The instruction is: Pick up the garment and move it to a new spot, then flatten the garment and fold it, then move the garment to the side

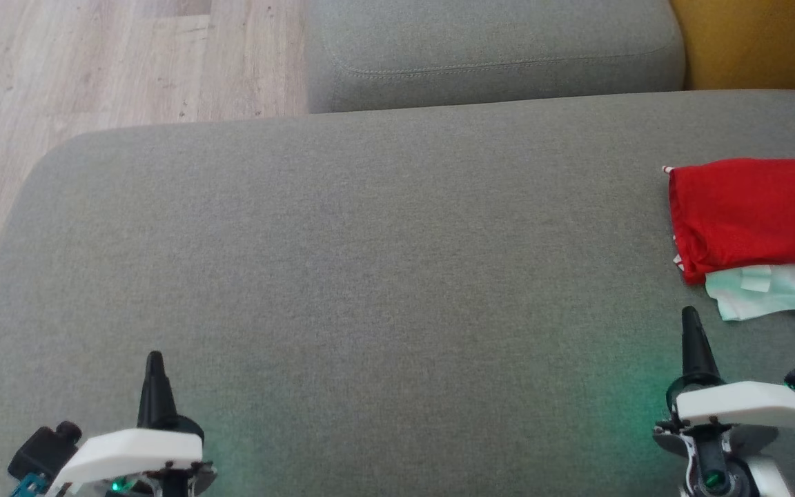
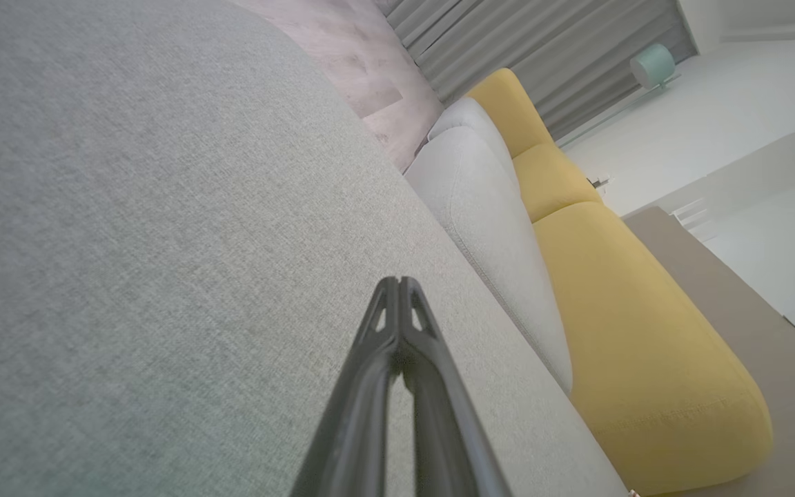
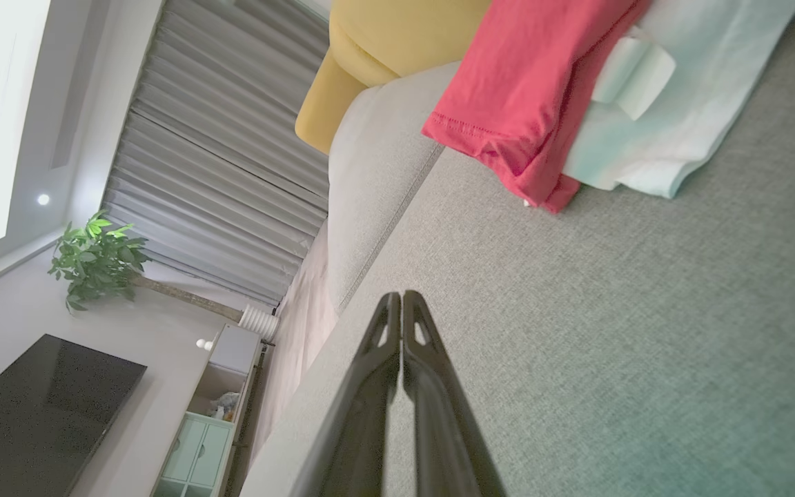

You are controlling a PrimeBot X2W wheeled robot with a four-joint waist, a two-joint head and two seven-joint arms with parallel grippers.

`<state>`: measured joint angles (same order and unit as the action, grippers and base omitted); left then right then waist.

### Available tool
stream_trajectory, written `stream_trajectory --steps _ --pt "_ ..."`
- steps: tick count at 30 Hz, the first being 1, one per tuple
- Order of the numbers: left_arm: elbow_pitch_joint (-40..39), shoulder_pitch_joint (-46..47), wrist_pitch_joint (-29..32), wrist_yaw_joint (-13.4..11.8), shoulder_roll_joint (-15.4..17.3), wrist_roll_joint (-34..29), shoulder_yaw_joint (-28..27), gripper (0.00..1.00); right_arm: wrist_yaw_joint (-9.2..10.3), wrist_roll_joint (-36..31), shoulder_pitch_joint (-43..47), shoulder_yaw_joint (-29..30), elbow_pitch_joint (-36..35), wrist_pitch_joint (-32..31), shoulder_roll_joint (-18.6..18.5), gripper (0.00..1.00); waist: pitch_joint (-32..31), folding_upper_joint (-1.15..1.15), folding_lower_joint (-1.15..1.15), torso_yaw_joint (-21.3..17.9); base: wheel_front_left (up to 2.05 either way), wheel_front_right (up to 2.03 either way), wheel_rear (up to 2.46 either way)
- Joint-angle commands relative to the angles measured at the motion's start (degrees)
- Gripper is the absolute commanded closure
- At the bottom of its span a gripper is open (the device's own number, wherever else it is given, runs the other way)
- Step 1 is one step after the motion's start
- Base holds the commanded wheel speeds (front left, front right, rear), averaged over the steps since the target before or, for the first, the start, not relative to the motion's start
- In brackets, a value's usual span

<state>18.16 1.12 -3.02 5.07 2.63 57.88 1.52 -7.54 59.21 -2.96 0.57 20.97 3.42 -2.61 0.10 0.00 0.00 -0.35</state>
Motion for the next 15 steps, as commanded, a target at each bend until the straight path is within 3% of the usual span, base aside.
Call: stream_trajectory --steps 1,15 --pt "-2.1 3.4 0.3 0.3 0.1 1.2 -1.9 1.0 0.03 1.3 -2.9 -0.3 -2.3 -0.5 -0.5 1.0 0.0 0.0 0.0 0.0 0.0 0.0 0.0" --pt "-2.6 3.8 2.6 0.9 0.2 9.6 -3.5 1.0 0.04 9.5 -3.0 1.2 -3.5 -2.8 -0.5 1.0 0.0 0.0 0.0 0.1 0.0 0.0 0.0"
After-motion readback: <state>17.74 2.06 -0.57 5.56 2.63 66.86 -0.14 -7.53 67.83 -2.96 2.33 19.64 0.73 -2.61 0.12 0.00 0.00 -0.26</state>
